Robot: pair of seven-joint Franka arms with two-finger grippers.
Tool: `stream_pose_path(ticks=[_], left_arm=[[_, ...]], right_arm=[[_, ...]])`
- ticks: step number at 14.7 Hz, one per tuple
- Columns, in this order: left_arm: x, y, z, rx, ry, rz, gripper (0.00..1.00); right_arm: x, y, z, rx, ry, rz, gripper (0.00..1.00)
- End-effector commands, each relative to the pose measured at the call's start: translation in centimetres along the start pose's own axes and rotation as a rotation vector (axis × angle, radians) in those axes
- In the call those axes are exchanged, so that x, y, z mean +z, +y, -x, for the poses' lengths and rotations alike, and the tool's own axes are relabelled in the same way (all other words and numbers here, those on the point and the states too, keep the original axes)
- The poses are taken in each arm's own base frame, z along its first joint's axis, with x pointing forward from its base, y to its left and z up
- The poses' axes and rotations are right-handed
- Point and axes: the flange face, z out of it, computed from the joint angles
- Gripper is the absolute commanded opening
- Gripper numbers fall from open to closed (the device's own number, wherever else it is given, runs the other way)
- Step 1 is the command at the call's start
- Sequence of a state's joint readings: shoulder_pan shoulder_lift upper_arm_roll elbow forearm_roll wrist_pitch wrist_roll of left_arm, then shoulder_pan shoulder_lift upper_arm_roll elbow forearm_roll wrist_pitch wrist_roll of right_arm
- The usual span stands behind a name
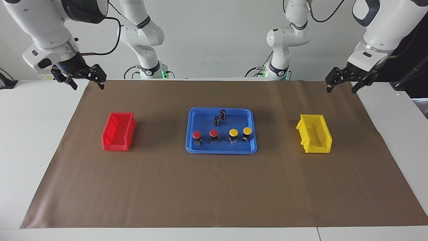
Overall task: Sort red and yellow buttons by color
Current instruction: 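Reach the right gripper to the red button farthest from the yellow bin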
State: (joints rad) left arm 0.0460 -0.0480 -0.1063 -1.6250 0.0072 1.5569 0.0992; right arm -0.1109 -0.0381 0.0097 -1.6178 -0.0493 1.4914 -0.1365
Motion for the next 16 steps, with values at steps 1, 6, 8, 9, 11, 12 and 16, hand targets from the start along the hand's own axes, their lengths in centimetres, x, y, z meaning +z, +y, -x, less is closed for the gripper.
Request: stream_pose_path(ticks=[1,6,8,9,11,12,16], left_arm=[[-0.1,-0.1,0.9,0.000,-0.009,-0.008,1.00],[-0.1,-0.1,0.9,0.000,-0.009,-0.008,1.00],[-0.1,-0.1,0.9,0.000,-0.009,-0.008,1.00],[-0.1,-0.1,0.9,0.000,-0.009,-0.008,1.00],[-0.1,-0.1,0.9,0.001,-0.009,-0.008,1.00],[-0.1,0.0,0.9,0.003,-0.009,-0.008,1.00],[-0.1,-0.1,0.9,0.000,-0.009,-0.008,1.00]], right_arm=[[-0.3,0.0,0.0,-0.002,-0.009,-0.008,1.00],[-0.3,-0.2,0.0,-0.001,-0.006,-0.005,1.00],[-0.3,-0.4,-0.1,-0.006,-0.003,-0.005,1.00],[-0.7,-1.2,-0.7,-0.006,0.024,-0.003,1.00],[-1.7,-3.7,-2.1,0.046,0.071,0.004,1.00],[-1.2,-7.3,-3.2,0.033,0.076,0.002,1.00],[1.9,-19.9,-6.2,0.086,0.100,-0.007,1.00]])
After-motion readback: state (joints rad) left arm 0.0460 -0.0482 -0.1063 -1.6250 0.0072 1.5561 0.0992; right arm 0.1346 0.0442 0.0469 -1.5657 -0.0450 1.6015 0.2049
